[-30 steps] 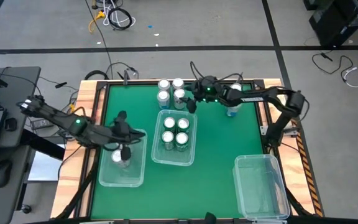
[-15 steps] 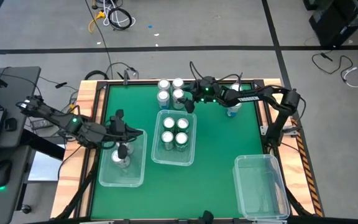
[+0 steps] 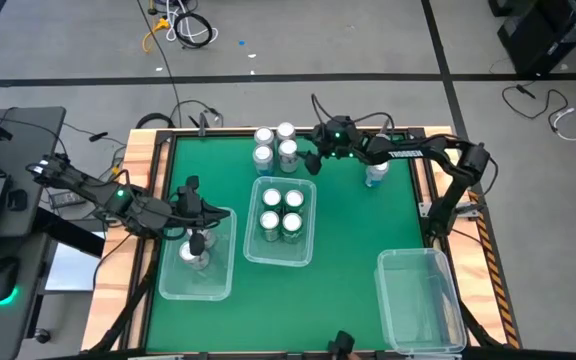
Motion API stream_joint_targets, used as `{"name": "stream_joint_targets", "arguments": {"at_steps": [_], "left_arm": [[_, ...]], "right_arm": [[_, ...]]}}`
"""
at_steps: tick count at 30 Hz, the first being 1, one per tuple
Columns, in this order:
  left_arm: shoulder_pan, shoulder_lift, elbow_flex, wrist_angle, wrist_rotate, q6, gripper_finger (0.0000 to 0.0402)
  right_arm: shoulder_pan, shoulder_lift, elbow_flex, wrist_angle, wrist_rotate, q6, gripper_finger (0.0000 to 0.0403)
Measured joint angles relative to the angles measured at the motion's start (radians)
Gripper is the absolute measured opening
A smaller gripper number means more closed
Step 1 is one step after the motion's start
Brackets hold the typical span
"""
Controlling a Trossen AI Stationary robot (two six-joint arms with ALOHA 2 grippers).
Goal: Sort soda cans
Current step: Put the silver soda can into the button left bin
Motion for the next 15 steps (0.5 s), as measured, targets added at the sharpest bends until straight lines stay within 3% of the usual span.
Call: {"name": "stream_joint_targets", "arguments": {"at_steps": [15], "left_arm": [[0.000, 0.000, 0.000, -0.004, 0.000, 0.002, 0.0001]], "right_arm": [[0.031, 0.003, 0.000, 0.096, -0.024, -0.070, 0.0326]]}}
